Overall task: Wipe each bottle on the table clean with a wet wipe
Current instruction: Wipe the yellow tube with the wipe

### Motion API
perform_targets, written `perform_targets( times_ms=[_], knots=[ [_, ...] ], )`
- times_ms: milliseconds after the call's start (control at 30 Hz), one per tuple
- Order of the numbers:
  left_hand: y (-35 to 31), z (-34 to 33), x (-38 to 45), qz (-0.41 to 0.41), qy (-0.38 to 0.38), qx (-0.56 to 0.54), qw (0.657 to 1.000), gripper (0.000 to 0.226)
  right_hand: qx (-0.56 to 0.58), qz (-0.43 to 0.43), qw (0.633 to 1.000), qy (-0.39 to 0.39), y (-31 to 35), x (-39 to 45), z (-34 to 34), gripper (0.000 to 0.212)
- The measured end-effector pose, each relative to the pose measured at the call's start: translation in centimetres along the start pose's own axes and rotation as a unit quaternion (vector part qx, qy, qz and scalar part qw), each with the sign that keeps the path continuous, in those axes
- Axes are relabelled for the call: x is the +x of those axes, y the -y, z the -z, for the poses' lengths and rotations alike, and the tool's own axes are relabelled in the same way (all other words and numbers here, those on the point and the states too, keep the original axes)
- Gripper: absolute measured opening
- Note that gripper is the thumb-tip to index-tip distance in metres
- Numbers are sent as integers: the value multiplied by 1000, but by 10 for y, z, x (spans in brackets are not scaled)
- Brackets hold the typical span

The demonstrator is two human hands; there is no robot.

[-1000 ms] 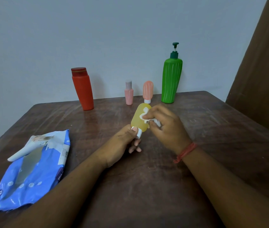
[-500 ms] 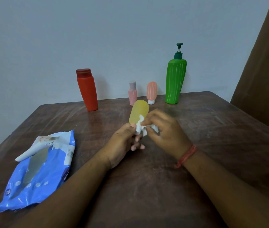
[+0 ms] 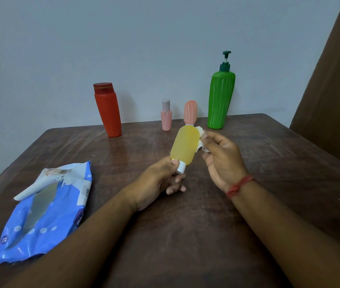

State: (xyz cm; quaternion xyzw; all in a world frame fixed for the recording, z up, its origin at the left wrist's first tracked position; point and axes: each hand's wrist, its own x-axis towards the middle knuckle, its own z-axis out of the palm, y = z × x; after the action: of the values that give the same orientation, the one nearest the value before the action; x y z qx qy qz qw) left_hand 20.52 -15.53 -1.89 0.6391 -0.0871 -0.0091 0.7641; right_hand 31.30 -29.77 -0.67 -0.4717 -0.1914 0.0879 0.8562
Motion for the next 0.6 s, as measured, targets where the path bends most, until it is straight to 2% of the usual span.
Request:
perform_targets(
  times_ms=[167, 333, 467, 600],
  knots=[
    [2, 4, -1, -18, -5, -16, 1000, 29, -8, -54, 992, 116, -4, -13, -5, 20],
    [3, 3, 0, -41, -46, -30, 998, 31, -143, -29, 980, 138, -7, -10, 0, 15],
    [4, 5, 1, -56, -70, -47, 995, 33, -248, 0, 946, 208, -8, -13, 5, 13],
    [2, 4, 2, -57, -62, -45, 995, 27, -214, 3, 963, 167, -11, -10, 4, 9]
  ],
)
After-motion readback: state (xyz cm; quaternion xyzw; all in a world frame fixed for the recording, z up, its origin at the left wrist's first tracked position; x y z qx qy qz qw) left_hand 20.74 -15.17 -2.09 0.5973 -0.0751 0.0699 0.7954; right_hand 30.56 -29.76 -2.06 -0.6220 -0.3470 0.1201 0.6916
